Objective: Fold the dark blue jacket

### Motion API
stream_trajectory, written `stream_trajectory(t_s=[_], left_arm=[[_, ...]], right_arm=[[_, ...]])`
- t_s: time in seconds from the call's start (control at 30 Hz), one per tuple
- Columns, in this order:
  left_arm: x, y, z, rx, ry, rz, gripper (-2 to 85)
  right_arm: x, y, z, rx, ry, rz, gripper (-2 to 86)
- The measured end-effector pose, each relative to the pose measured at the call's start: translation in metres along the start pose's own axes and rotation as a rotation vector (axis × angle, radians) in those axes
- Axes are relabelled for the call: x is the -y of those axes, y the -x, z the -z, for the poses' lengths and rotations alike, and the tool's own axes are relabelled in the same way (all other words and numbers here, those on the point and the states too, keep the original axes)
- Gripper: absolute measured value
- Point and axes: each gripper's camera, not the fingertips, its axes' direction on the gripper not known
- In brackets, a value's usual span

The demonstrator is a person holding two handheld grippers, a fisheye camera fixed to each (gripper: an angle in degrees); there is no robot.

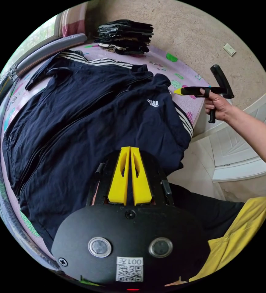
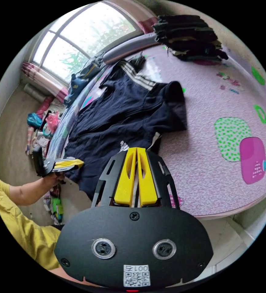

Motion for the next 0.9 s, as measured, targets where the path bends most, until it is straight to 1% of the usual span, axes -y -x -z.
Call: stream_trajectory(t_s=[0.07,0.2,0.27,0.33,0.37,0.47,0.57,0.63,0.77,0.83,0.9], left_arm=[[0.006,-0.002,-0.003,0.002,-0.013,0.009,-1.2],[0.026,-0.015,-0.01,-0.021,-0.05,0.002,-1.2],[0.037,-0.023,-0.014,-0.019,-0.065,-0.018,-1.2],[0.048,-0.028,-0.02,0.005,-0.064,-0.033,-1.2],[0.056,-0.029,-0.024,0.026,-0.057,-0.032,-1.2],[0.07,-0.022,-0.032,0.069,-0.034,0.012,-1.2],[0.076,-0.011,-0.043,0.06,0.011,0.064,-1.3],[0.078,-0.008,-0.041,0.042,-0.015,0.071,-1.3],[0.089,-0.009,-0.038,0.048,0.001,0.076,-1.5],[0.096,-0.014,-0.031,0.104,0.011,0.101,-1.4],[0.102,-0.028,-0.019,0.143,-0.018,0.039,-1.4]], right_arm=[[0.004,-0.004,0.012,-0.02,-0.031,0.008,0.1],[0.023,-0.009,0.018,-0.077,-0.009,0.068,0.1],[0.035,-0.01,0.008,-0.092,0.03,0.097,0.2],[0.054,-0.014,-0.019,-0.138,0.124,0.127,0.2],[0.058,-0.014,-0.026,-0.154,0.14,0.142,0.2],[0.072,-0.016,-0.045,-0.169,0.188,0.171,0.2],[0.07,-0.027,-0.036,-0.121,0.164,0.168,0.2],[0.063,-0.041,-0.019,-0.06,0.138,0.149,0.2],[0.051,-0.056,0.014,0.052,0.066,0.171,0.3],[0.048,-0.056,0.031,0.109,0.052,0.216,0.3],[0.046,-0.051,0.036,0.148,0.077,0.253,0.3]])
